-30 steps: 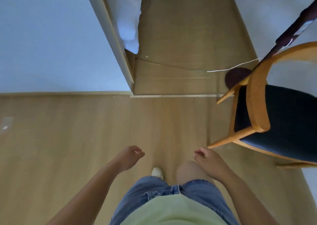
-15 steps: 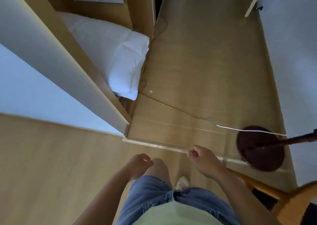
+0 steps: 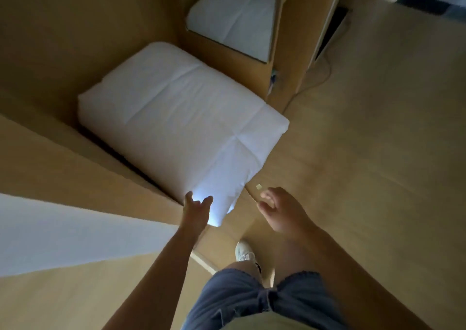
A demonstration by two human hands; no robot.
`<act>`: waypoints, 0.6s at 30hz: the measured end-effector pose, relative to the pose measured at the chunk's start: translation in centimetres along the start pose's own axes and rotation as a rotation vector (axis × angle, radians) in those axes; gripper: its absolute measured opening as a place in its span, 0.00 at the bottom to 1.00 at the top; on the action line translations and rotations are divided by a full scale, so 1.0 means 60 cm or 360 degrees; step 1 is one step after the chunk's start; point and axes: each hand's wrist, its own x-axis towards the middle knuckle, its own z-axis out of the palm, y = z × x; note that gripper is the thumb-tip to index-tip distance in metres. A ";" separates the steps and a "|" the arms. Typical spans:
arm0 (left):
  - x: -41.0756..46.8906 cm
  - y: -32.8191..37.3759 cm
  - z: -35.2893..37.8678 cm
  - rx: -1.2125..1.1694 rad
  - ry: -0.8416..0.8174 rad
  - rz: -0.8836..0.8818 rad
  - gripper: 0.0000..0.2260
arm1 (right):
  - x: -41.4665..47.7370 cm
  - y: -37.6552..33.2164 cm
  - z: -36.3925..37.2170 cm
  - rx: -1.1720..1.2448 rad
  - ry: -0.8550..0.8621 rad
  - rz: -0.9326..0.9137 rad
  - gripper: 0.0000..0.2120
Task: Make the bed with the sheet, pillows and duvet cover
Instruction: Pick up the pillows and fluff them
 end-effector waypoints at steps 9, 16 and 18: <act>0.185 0.061 0.009 -0.0267 0.0639 -0.0343 0.32 | 0.323 -0.125 0.034 -0.0581 -0.0422 -0.0450 0.30; 0.337 0.015 0.044 -0.1209 0.1134 -0.0842 0.42 | 0.448 -0.095 0.161 -0.0873 -0.0583 -0.0639 0.44; 0.354 -0.005 0.058 -0.1312 0.1197 -0.0607 0.37 | 0.473 -0.076 0.178 -0.0851 -0.0612 -0.0595 0.45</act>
